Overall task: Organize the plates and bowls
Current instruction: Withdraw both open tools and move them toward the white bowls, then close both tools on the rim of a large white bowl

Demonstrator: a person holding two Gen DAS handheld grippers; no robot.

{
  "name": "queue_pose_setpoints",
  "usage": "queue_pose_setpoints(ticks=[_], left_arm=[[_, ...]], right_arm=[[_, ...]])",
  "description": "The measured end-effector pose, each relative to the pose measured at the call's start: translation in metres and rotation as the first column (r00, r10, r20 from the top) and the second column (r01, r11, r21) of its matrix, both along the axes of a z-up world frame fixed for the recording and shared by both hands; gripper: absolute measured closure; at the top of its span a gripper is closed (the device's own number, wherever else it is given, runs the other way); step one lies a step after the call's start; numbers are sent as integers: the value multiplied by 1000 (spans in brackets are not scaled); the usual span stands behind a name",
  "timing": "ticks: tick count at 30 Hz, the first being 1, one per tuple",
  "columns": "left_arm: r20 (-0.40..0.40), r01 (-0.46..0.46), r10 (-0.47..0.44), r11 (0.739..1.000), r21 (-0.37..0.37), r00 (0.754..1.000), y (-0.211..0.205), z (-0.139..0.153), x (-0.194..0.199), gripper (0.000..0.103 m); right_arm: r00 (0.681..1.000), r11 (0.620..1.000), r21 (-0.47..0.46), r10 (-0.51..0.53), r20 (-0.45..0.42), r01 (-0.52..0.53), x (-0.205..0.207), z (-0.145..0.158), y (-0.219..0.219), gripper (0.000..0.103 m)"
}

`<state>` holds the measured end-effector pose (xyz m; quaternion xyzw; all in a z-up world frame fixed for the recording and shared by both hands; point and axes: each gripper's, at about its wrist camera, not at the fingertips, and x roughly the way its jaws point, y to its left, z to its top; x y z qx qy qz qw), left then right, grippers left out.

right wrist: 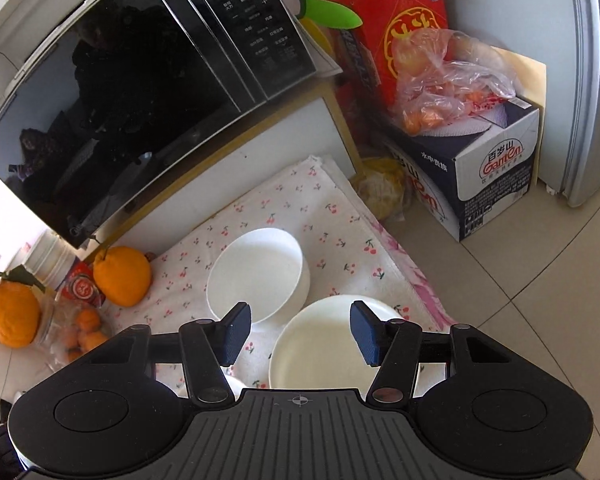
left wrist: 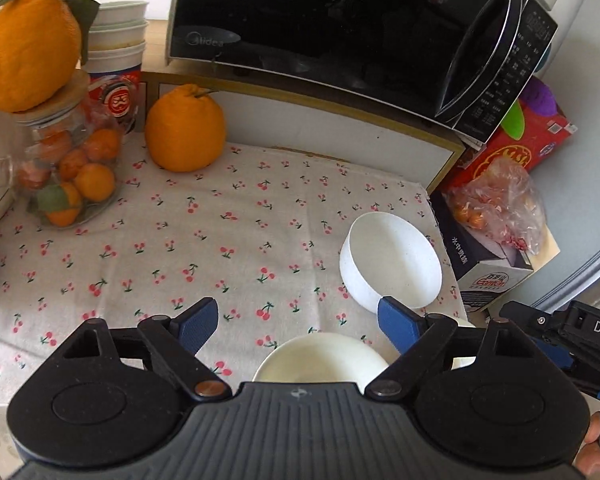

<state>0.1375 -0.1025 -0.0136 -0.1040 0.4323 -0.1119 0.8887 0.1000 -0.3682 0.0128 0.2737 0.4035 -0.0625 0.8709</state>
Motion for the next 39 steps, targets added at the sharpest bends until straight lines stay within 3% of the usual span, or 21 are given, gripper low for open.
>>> queue_pose_setpoints(ticks=[5, 10, 14, 16, 27, 31, 39], left_arm=[[-29, 12, -12, 1000, -1, 999, -19, -12, 27, 27], [-43, 39, -39, 999, 2, 998, -34, -25, 44, 36], [-58, 50, -50, 999, 4, 997, -41, -32, 53, 42], [-58, 59, -59, 998, -7, 997, -43, -34, 57, 45], [-86, 98, -101, 995, -33, 991, -51, -50, 65, 72], [-71, 117, -121, 992, -53, 990, -52, -46, 63, 87], [-20, 114, -115, 993, -38, 993, -46, -25, 50, 88]], right_arm=[[1000, 1000, 14, 7, -10, -7, 26, -18, -3, 52], [999, 1000, 21, 18, -45, -17, 46, -36, -3, 63], [998, 999, 13, 30, -62, -29, 54, -45, 0, 63], [997, 999, 14, 36, -61, -35, 60, -48, 1, 68], [991, 997, -12, 73, -108, -75, 74, -65, 14, 85], [991, 995, -32, 88, -102, -92, 74, -64, 21, 91], [992, 992, -47, 114, -53, -117, 67, -40, 27, 91]])
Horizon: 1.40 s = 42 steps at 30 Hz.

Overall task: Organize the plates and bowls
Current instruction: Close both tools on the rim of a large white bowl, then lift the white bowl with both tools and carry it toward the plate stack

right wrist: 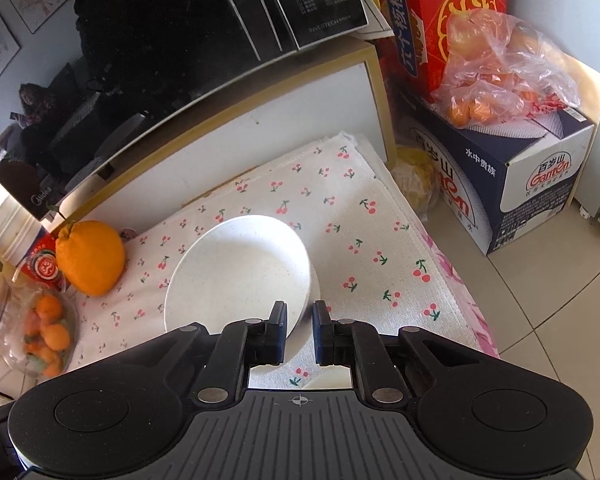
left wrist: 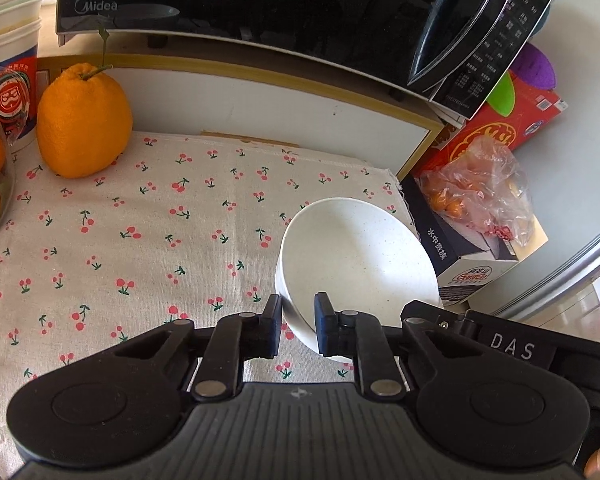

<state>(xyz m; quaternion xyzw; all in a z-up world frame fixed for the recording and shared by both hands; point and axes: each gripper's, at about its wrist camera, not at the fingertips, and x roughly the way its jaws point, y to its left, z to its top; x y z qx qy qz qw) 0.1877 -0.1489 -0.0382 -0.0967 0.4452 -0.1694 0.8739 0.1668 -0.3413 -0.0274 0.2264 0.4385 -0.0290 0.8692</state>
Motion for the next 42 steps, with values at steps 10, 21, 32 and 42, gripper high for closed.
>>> queue_pose_setpoints(ticks=[10, 21, 32, 42], left_arm=[[106, -12, 8, 999, 43, 994, 12, 42, -36, 87], [155, -17, 12, 999, 34, 988, 39, 71, -83, 87], [103, -28, 26, 999, 25, 994, 72, 68, -135, 88], [33, 8, -9, 999, 38, 999, 75, 55, -177, 88]], right_arm=[[995, 997, -8, 74, 64, -73, -22, 40, 14, 90], [977, 986, -70, 159, 142, -150, -77, 85, 41, 89], [960, 965, -78, 258, 111, -251, -139, 93, 70, 88], [959, 958, -42, 284, 20, -283, -190, 70, 69, 87]])
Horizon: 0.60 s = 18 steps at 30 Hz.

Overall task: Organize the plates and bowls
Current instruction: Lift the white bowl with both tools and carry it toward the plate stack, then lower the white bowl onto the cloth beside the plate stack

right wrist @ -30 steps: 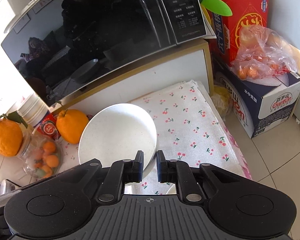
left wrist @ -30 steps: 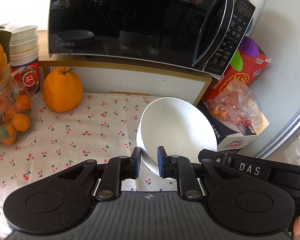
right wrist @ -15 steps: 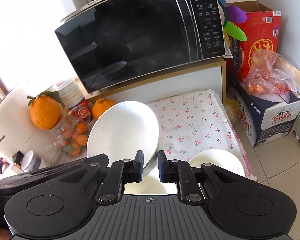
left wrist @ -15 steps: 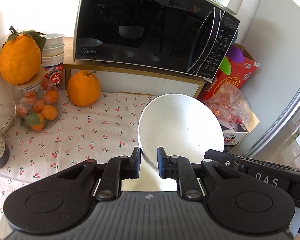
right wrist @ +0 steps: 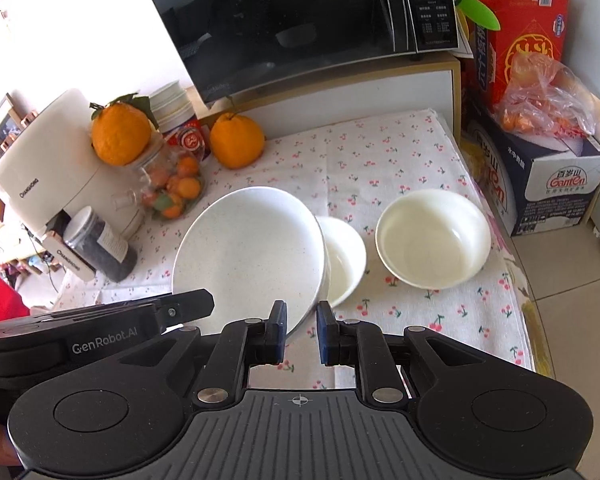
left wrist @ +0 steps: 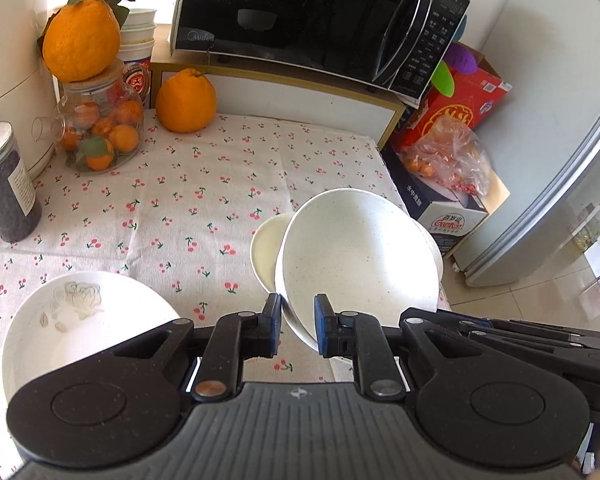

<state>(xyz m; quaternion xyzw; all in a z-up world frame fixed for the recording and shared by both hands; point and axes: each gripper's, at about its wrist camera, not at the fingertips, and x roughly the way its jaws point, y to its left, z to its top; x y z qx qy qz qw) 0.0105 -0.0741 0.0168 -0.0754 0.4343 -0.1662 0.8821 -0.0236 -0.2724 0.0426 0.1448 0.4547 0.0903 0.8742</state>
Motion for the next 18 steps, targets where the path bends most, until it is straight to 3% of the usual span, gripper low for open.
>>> queue_pose_setpoints(ticks=[8, 18], left_arm=[[-23, 32, -31, 999, 31, 999, -2, -18, -28, 88], [-87, 72, -67, 996, 46, 994, -6, -47, -31, 87]], right_arm=[[995, 999, -4, 45, -87, -46, -17, -22, -5, 87], [983, 995, -59, 69, -173, -80, -18, -46, 0, 85]])
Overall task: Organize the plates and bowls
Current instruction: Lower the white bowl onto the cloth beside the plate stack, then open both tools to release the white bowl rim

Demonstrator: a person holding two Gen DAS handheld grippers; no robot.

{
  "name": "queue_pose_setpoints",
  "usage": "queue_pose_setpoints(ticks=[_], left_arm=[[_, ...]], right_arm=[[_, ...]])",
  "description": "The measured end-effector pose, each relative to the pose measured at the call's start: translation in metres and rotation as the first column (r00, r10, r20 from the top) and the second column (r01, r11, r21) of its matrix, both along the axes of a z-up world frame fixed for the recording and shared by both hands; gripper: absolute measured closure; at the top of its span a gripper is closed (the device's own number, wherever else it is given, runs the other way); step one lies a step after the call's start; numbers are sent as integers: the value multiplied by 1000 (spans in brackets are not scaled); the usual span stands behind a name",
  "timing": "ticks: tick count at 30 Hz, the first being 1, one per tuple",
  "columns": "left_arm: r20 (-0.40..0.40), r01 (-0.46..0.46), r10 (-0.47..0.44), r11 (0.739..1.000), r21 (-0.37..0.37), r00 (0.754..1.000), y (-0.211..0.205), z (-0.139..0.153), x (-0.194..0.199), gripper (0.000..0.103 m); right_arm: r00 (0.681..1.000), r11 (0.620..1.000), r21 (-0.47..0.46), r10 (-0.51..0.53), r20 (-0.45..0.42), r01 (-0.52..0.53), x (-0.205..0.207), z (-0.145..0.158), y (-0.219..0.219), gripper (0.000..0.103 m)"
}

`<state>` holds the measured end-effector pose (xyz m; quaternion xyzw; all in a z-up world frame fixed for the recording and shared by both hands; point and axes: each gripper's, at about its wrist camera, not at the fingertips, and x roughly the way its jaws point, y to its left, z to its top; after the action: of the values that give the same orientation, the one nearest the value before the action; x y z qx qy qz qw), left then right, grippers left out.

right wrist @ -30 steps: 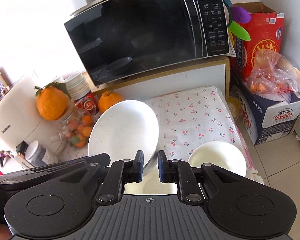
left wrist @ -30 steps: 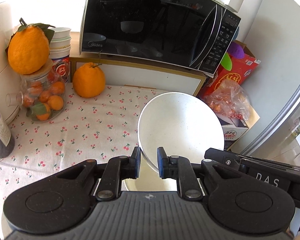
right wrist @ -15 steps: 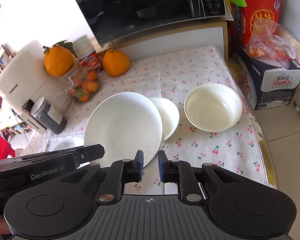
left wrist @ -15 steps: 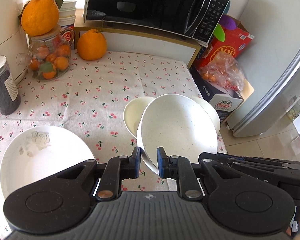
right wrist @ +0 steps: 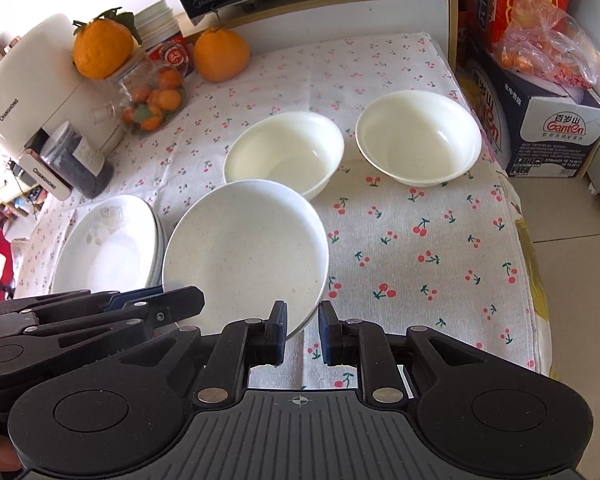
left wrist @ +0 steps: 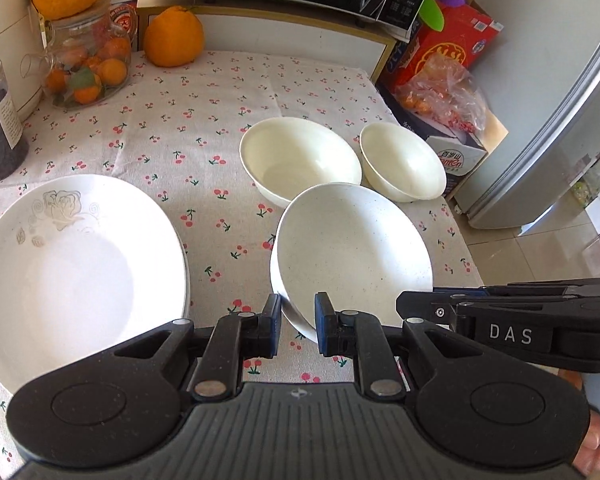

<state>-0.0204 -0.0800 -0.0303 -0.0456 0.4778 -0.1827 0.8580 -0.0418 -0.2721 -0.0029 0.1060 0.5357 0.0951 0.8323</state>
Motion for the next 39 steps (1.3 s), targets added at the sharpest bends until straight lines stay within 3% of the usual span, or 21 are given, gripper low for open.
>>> queue_pose_setpoints(ticks=[9, 19, 23, 39], left_arm=[[-23, 42, -41, 999, 22, 999, -6, -15, 6, 87], [-39, 47, -46, 999, 18, 998, -2, -18, 11, 85], [-22, 51, -50, 998, 38, 999, -4, -17, 11, 77], [68, 21, -24, 998, 54, 997, 4, 1, 14, 69]], right_arm=[[998, 999, -44, -9, -55, 6, 7, -17, 3, 85], [998, 999, -31, -18, -61, 16, 12, -18, 3, 84], [998, 999, -45, -20, -54, 17, 12, -16, 4, 84], [996, 996, -1, -85, 23, 85, 16, 0, -10, 80]])
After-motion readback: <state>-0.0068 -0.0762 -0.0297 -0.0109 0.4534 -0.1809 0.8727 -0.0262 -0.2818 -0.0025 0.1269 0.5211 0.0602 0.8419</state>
